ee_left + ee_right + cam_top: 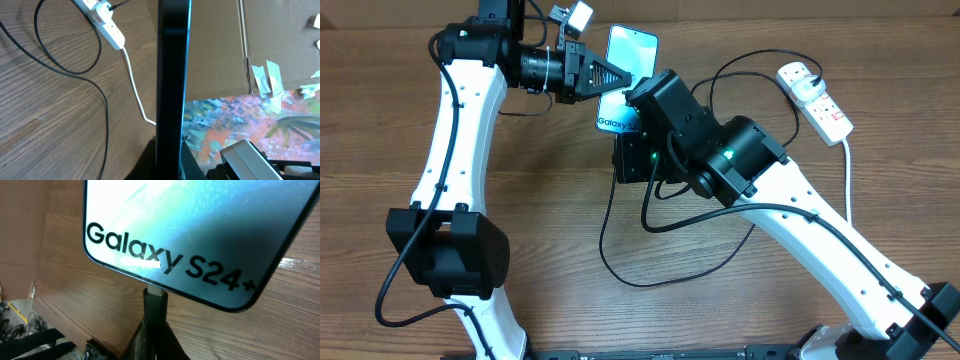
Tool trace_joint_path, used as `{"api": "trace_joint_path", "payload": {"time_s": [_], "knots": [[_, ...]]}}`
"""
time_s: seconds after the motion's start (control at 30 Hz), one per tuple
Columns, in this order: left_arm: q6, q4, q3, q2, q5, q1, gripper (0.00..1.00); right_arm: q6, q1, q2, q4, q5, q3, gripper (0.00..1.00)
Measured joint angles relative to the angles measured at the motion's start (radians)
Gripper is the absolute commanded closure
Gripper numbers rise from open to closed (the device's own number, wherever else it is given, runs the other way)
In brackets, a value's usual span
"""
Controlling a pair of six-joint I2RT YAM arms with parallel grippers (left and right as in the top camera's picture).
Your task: Plug charger to phone and switch on socket
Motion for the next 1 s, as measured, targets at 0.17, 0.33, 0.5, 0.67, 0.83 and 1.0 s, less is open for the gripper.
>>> {"api": "trace_joint_path", "payload": {"time_s": [0.17,0.33,0.5,0.67,0.83,1.0], "knots": [[0.0,0.0,0.0,0.0,0.003,0.001,0.96,0.001,0.0,0.0,0.007,-0.005,0.0,0.96],[0.0,0.0,0.0,0.0,0.003,0.001,0.96,0.009,0.0,0.0,0.009,-0.008,0.0,0.96],[0.0,0.0,0.0,0.0,0.003,0.001,0.96,0.014,-0.003,0.0,0.01,-0.011,0.0,0.96],[0.004,-0.001,0.0,0.0,0.003,0.001,0.96,0.019,-0.004,0.0,0.009,-0.015,0.0,0.96],[0.004,-0.002,0.0,0.0,0.003,0.001,0.96,0.034,-0.005,0.0,0.009,-0.015,0.0,0.96],[0.005,-0.001,0.0,0.0,0.003,0.002,0.96,0.05,-0.005,0.0,0.016,-0.017,-0.003,0.96]]}}
